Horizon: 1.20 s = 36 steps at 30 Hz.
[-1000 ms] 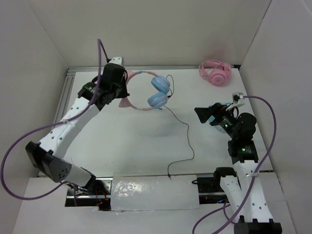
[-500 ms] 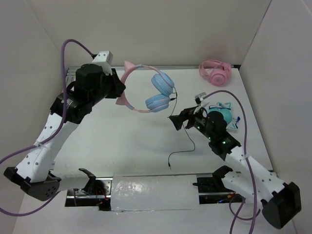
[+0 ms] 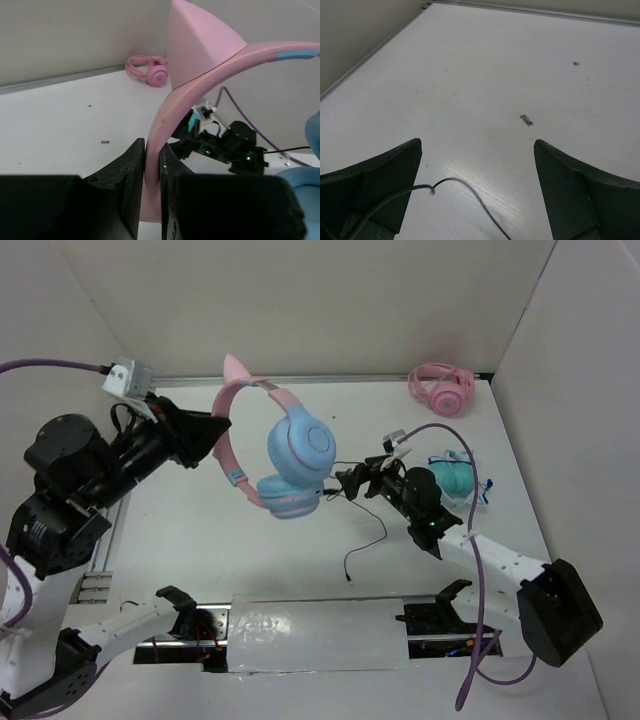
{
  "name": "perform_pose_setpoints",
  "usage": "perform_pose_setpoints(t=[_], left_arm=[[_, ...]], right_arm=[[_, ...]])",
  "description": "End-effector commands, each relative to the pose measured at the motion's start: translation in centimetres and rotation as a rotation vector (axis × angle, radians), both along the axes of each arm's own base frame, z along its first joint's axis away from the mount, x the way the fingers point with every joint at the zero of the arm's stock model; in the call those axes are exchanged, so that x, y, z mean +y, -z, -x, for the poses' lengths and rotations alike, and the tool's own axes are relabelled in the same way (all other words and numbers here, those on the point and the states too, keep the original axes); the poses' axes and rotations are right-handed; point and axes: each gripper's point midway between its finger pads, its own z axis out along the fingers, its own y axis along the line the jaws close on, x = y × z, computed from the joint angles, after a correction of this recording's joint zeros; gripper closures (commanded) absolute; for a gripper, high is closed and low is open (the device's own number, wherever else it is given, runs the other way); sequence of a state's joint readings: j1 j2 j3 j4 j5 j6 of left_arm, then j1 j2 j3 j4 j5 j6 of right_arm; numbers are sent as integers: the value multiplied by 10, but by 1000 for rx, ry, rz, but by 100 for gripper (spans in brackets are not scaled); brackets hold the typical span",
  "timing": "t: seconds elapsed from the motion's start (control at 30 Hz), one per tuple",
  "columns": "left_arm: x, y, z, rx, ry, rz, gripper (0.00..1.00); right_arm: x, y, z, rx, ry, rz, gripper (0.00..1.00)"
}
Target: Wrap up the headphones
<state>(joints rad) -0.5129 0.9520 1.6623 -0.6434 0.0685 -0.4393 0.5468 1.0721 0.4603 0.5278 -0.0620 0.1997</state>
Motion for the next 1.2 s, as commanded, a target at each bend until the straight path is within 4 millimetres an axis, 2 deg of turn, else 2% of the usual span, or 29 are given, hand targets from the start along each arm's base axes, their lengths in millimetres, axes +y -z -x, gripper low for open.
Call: perform_pose_setpoints(t=[0.0,0.03,0.1,0.17,0.2,0.23,0.27,0.3,0.33,0.37,0.4,0.43,0.47,0.5,0.53,0.57,0.6,0.67,0.73,0.83,0.9,0.93,1.1,1.13,1.17], left_arm=[[-9,-43,30,-148,128,87,100],[-9,-45,36,-163,149,86,100],[-14,-46,48,-180,213,81,100],[-18,-46,54,-185,252,75,100],[-21,-45,57,-195,278,59,100],[-23,-41,59,-192,297,48,100],[-25,-39,60,-196,310,36,100],[-27,-25,58,-181,324,13,100],[-29,-16,56,-169,326,6,100],[-29,-9,50,-166,309,2,100],[-31,17,39,-120,289,-22,100],[-28,29,28,-93,241,-29,100],[-32,55,17,-35,228,-55,100],[-35,71,8,2,223,-82,100],[-39,85,3,33,233,-105,100],[-43,100,-1,64,249,-127,100],[-51,123,-12,116,262,-163,100],[-60,146,-19,154,280,-204,100],[-69,168,-28,194,284,-255,100],[-80,200,-43,248,202,-364,100],[-81,213,-46,284,167,-420,100],[-82,224,-54,311,112,-462,100],[-79,261,-68,441,-2,-572,100],[-82,268,-72,472,-19,-581,100],[-78,272,-76,488,-59,-597,100]], right_arm=[[24,-58,-12,-174,-58,-96,0],[27,-50,-18,-154,-58,-90,2],[37,-52,-22,-171,-98,-105,9],[45,-59,-24,-174,-140,-127,26],[52,-54,-23,-160,-180,-119,33],[55,-55,-24,-155,-197,-119,50],[59,-60,-24,-159,-221,-114,58],[60,-58,-26,-144,-231,-109,64],[58,-60,-29,-136,-223,-105,75],[57,-62,-35,-108,-212,-81,81],[52,-64,-40,-95,-183,-62,83],[35,-46,-51,-3,-113,-4,90],[29,-65,-61,-11,-77,8,93],[18,-63,-68,21,-27,41,96],[9,-65,-72,44,11,69,96],[-10,-65,-79,90,91,113,96],[-21,-67,-81,101,127,144,96],[-44,-77,-82,127,214,206,96],[-53,-87,-77,148,214,289,96],[-72,-97,-78,194,297,368,96],[-78,-110,-75,187,310,413,96],[-78,-111,-74,194,308,422,96],[-67,-127,-59,202,299,477,95],[-64,-122,-60,218,310,498,95],[-63,-126,-55,223,341,531,95]])
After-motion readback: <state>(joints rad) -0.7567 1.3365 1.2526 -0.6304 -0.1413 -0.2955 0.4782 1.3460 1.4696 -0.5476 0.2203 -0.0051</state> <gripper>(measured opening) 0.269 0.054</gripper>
